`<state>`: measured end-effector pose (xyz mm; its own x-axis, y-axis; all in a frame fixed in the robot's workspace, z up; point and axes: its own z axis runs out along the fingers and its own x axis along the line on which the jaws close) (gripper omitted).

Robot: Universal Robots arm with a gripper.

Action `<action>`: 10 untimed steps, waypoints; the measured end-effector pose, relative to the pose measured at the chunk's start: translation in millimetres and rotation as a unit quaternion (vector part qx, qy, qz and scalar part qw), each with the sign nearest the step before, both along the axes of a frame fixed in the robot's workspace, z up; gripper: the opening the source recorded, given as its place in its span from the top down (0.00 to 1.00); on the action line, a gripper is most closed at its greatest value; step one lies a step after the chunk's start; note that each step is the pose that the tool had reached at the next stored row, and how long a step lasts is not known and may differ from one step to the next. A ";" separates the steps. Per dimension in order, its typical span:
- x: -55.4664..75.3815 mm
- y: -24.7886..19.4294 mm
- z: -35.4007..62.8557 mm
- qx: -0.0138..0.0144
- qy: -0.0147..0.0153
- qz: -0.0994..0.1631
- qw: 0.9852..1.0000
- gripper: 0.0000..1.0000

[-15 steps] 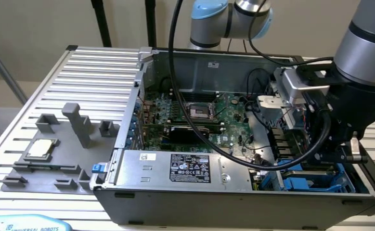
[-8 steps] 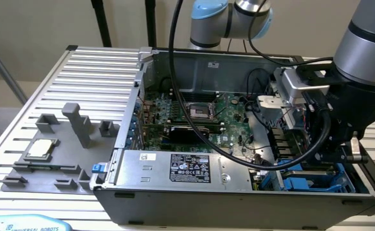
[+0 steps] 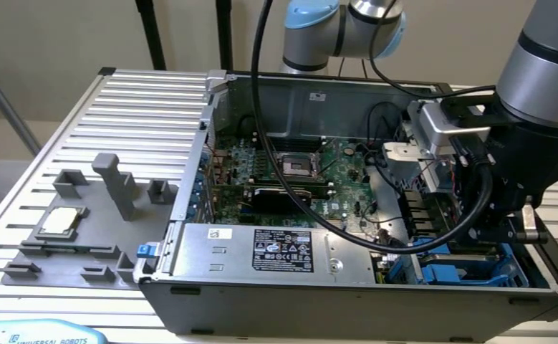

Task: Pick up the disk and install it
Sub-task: 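Insert the second disk wire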

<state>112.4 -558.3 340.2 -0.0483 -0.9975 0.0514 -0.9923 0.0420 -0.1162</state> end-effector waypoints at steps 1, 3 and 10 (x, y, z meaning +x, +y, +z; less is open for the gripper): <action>0.1 0.0 -0.1 0.000 0.000 0.000 1.000 0.84; 0.4 0.0 -0.1 0.000 0.000 0.000 1.000 0.84; 1.0 0.0 -0.7 0.000 0.000 0.000 1.000 0.84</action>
